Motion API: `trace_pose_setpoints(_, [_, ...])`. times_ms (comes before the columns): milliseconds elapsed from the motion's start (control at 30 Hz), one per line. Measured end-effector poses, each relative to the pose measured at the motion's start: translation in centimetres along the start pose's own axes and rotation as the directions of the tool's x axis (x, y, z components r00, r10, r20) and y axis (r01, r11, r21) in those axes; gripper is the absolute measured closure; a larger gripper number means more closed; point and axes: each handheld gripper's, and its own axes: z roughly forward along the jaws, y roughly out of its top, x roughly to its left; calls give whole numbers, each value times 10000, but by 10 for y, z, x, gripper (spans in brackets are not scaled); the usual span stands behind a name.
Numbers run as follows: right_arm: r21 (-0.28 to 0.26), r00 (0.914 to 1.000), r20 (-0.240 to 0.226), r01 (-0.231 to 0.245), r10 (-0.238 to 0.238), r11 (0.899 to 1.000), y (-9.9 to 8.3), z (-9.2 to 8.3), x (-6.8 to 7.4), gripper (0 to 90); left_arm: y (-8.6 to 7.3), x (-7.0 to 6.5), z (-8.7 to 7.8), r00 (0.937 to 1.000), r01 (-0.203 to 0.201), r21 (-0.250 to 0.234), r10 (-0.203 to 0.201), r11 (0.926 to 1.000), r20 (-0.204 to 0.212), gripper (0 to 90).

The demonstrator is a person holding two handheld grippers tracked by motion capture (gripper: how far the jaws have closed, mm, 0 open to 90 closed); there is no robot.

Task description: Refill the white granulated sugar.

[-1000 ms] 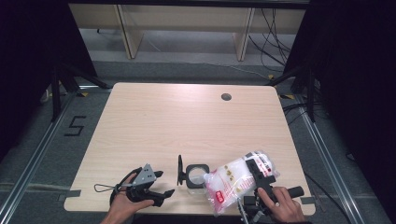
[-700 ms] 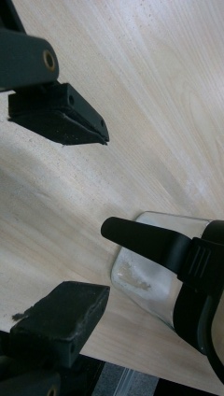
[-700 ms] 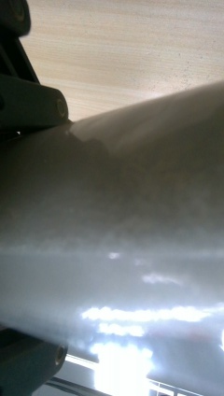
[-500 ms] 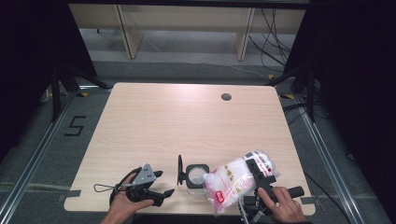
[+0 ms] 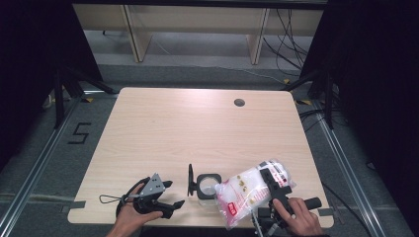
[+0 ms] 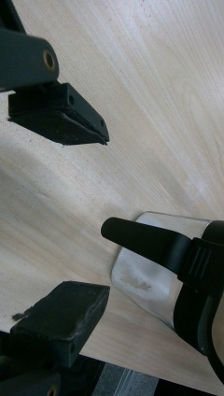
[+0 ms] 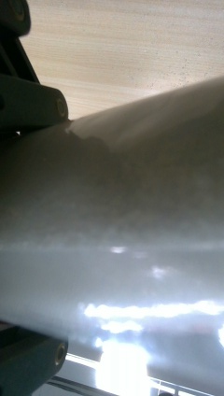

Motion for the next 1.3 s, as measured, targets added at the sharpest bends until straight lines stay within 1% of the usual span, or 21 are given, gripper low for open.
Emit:
trace_pose_setpoints(33, [109, 9995, -93, -291, 292, 9995, -1, 0, 2, 410, 0, 1, 0, 10000, -93, 6, 93, 10000, 33, 213])
trace_pose_setpoints(133, [83, 9997, -65, -231, 232, 9997, -1, -1, 2, 410, 0, 0, 0, 10000, -18, -1, 18, 10000, 5, 213])
trace_pose_setpoints(200, [-190, 9997, 17, 241, -240, 9995, 0, 0, -2, 410, 0, 0, 0, 10000, 38, -1, -38, 10000, -5, 213])
trace_pose_setpoints(233, [2, 9994, -131, -332, 332, 9994, 0, -1, 2, 410, 0, 0, 0, 9999, 111, -7, -111, 9999, 6, 214])
trace_pose_setpoints(300, [-111, 10000, -2, 90, -90, 9999, 2, -1, 0, 410, 0, 0, 0, 10000, -31, 3, 31, 10000, 10, 213])
trace_pose_setpoints(333, [-28, 9995, -56, -313, 313, 9995, 2, -1, 3, 410, 0, 0, 0, 10000, -13, 0, 13, 10000, 12, 213])
trace_pose_setpoints(400, [-121, 9998, -72, 210, -211, 9997, 3, -1, -2, 410, 0, 0, 0, 10000, 93, -3, -93, 10000, -5, 213])
trace_pose_setpoints(500, [-132, 9999, -26, 111, -111, 9999, 3, -2, 0, 410, 0, 1, 0, 9998, -208, 19, 208, 9998, 31, 213])
trace_pose_setpoints(533, [-141, 9999, -17, 114, -114, 9998, 3, -1, 0, 410, 0, 0, 0, 10000, 86, 11, -86, 10000, 15, 213])
trace_pose_setpoints(600, [-262, 9998, 135, 149, -145, 9995, 3, -1, 0, 410, 0, -1, 0, 10000, 48, 51, -48, 10000, -19, 213])
trace_pose_setpoints(733, [-16, 9998, -114, -183, 183, 9998, 4, -2, 2, 410, 0, 0, 0, 10000, -74, 38, 74, 10000, -27, 213])
trace_pose_setpoints(800, [-171, 10000, 87, 24, -23, 9999, 3, -2, 1, 409, 0, 0, 1, 10000, -84, 23, 84, 10000, 40, 214])
trace_pose_setpoints(833, [-48, 9996, -121, 268, -268, 9996, 4, -2, -2, 410, 0, 0, 0, 10000, -70, 27, 70, 10000, 13, 213])
trace_pose_setpoints(867, [52, 9996, -146, 228, -227, 9997, 3, -3, -2, 410, 0, 1, 0, 9999, -106, 86, 107, 9999, -59, 213])
trace_pose_setpoints(900, [-67, 9997, 120, -201, 202, 9998, 1, -1, 2, 410, 0, 0, 0, 10000, -65, 42, 65, 10000, -7, 213])
trace_pose_setpoints(967, [62, 9999, 20, 107, -107, 9999, 0, -2, -1, 410, 0, 1, 0, 9998, -193, 14, 193, 9998, 57, 213])
trace_pose_setpoints(1000, [72, 10000, -44, -67, 67, 10000, -1, -2, -1, 410, 0, 0, 1, 10000, 3, 3, -3, 10000, 29, 213])
trace_pose_setpoints(1033, [-35, 9999, 109, 107, -106, 9999, -2, -1, -2, 410, 0, 0, 0, 10000, 19, 84, -18, 10000, -57, 213])
trace_pose_setpoints(1067, [359, 9999, -103, -81, 85, 9993, -2, -3, -2, 410, 0, 0, 0, 10000, 26, 59, -25, 10000, -30, 213])
trace_pose_setpoints(1167, [33, 9999, 127, -62, 61, 10000, -4, -1, -1, 410, 0, 0, 0, 10000, 57, 26, -57, 10000, -14, 214])
trace_pose_setpoints(1300, [244, 9996, -39, -277, 278, 9993, -3, -3, -1, 409, 0, 0, 0, 10000, 43, 32, -43, 10000, 21, 213])
